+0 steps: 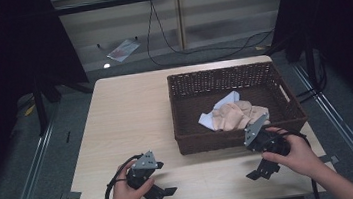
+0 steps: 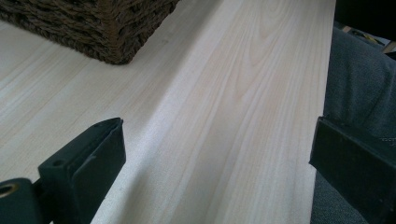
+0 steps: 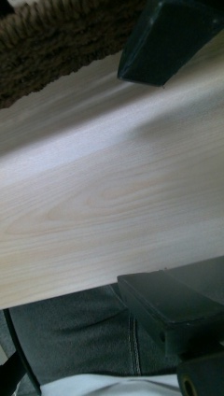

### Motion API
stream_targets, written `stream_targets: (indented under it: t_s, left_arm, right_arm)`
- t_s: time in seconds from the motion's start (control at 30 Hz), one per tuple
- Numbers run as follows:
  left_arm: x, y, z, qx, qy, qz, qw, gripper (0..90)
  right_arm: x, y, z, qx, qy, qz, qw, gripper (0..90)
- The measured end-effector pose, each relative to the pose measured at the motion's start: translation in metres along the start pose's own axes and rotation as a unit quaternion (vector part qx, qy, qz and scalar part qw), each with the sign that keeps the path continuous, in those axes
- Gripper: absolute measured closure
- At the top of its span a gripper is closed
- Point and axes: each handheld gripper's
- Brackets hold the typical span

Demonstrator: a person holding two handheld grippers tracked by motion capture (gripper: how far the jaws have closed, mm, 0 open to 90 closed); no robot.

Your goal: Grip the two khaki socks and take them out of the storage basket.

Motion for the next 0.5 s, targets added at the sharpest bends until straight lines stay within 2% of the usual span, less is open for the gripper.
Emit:
stream_targets:
  t_s: [0.07, 0.2, 0.5]
  left_arm:
    - [0.000, 0.000, 0.000, -0.002, 0.000, 0.001, 1.0000, 3.2]
    - [0.000, -0.001, 0.000, 0.000, 0.001, 0.004, 1.0000, 3.1]
    - [0.000, -0.001, 0.000, 0.000, 0.003, 0.006, 1.0000, 3.2]
  right_arm:
    - [0.000, 0.004, -0.001, 0.003, -0.002, -0.007, 1.0000, 3.1]
    - [0.000, 0.012, -0.004, -0.003, 0.003, 0.000, 1.0000, 3.1]
    - [0.000, 0.029, -0.012, -0.010, 0.005, 0.000, 0.9999, 3.1]
Point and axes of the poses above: each handheld gripper's, and its own axes: y roughly backward along the jaws, z roughly out of its underside, x roughly to its right, and after that the axes turned 2 degrees about -x, right-handed
